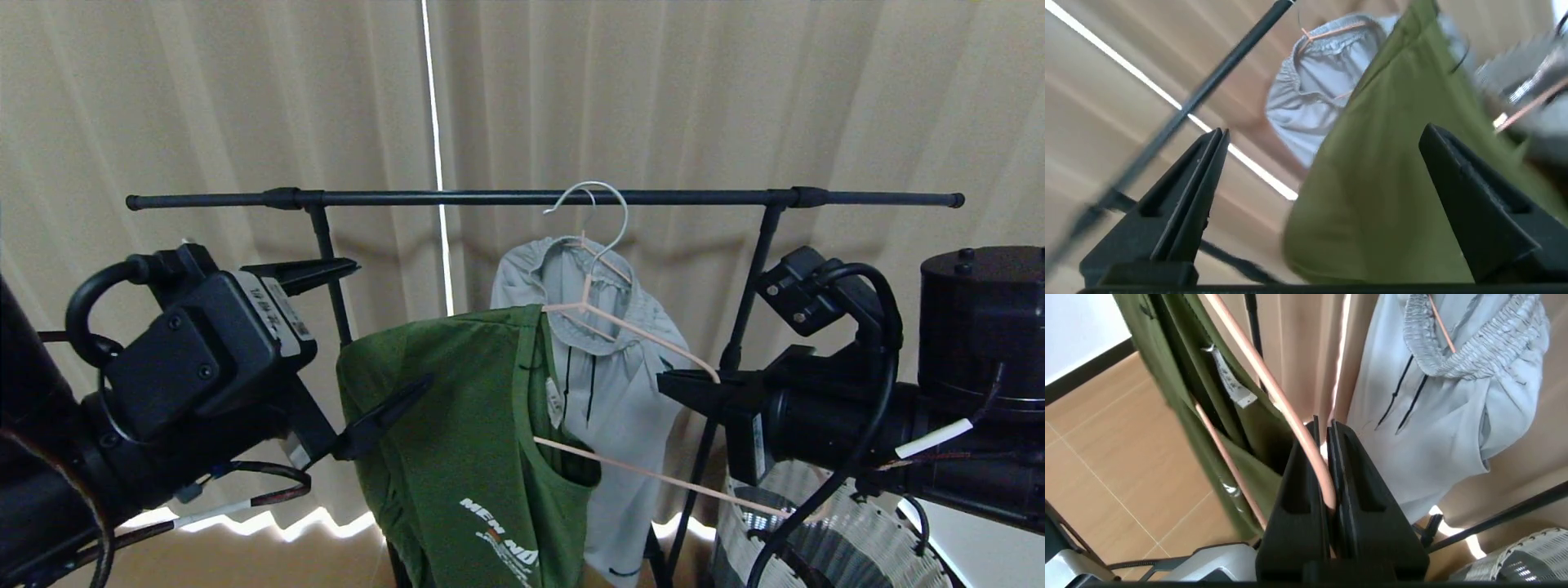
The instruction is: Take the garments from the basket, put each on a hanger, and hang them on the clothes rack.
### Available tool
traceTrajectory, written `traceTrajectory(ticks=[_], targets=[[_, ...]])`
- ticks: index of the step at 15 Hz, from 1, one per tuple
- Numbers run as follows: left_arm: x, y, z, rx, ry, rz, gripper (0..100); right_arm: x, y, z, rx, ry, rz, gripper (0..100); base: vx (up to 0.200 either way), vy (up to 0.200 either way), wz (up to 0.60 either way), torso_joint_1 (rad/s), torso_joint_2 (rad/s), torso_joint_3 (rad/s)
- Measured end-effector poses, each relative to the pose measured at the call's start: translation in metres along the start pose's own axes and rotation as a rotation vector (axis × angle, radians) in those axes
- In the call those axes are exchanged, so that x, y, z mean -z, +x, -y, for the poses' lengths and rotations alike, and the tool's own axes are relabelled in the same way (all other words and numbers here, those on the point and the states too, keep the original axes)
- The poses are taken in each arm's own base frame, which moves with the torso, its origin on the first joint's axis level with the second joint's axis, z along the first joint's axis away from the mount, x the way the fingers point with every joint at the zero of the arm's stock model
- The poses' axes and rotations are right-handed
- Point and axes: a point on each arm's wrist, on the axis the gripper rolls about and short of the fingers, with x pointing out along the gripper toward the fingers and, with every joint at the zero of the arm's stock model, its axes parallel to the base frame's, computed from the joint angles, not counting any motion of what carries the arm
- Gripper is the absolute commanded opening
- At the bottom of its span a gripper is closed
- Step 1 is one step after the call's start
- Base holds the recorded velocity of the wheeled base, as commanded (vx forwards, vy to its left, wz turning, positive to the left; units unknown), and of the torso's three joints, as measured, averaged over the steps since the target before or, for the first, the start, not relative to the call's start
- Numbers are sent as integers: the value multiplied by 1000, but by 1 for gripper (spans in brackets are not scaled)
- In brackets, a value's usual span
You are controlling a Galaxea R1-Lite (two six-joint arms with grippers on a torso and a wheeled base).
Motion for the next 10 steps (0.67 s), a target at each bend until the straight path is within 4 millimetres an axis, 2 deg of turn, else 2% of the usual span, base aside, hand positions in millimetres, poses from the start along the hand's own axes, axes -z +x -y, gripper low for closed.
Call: traceTrajectory(ticks=[6, 9, 10], targets=[[0, 32, -2, 37, 30, 0, 100, -1, -1, -18, -70, -26, 10, 0, 0, 0, 0, 0, 0, 0], [3, 39, 0, 47, 27, -12, 100, -1, -2, -24, -94, -37, 10, 0, 0, 0, 0, 0, 0, 0], [3, 40, 0, 48, 27, -15, 0, 0, -2, -26, -100, -43, 9, 0, 0, 0, 0, 0, 0, 0]])
